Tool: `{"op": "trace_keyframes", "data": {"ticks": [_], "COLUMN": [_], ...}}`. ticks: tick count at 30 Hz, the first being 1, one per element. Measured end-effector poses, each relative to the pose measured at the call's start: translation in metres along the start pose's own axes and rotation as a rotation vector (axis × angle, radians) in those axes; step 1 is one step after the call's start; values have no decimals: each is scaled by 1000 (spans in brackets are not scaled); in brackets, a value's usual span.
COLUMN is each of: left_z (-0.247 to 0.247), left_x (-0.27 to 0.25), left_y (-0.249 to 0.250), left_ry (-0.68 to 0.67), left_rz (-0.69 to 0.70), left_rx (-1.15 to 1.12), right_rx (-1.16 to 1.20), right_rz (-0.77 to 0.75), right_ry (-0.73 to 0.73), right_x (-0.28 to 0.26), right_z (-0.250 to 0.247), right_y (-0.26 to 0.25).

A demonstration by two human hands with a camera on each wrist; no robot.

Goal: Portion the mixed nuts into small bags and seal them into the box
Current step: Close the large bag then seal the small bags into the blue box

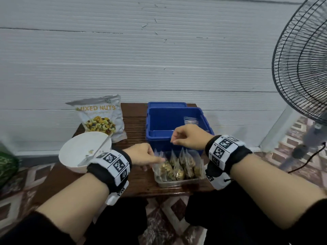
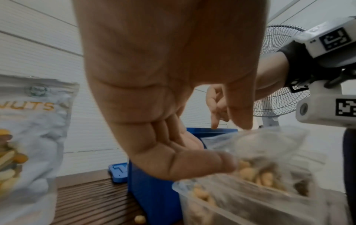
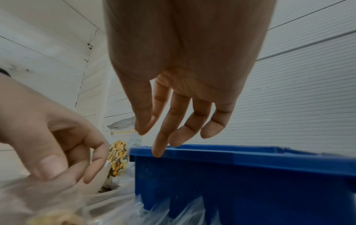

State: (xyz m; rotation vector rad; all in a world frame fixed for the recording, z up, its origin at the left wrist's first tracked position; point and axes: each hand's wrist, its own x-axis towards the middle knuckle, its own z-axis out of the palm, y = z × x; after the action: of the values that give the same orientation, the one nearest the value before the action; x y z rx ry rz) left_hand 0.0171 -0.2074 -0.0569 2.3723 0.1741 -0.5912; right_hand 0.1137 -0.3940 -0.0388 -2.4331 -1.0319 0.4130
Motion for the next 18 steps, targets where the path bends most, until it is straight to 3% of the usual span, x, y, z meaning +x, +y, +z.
{"op": "trace_keyframes", "data": {"ticks": [7,12,18], "left_z": [16,9,-2], "left_x": [-1,1,5], "left_y": [2,10,13], "left_ry": [289,356,391], "left_rz": [66,226,311], "left_rx": [-94,-286,-419], "right_rx": [199,414,549], "right_rz": [80,135,72], "right_ry": [119,165,162], "right_x": [-4,-4,-6], "right_z": [18,23,32], "right_y": [-10,-6,3]}}
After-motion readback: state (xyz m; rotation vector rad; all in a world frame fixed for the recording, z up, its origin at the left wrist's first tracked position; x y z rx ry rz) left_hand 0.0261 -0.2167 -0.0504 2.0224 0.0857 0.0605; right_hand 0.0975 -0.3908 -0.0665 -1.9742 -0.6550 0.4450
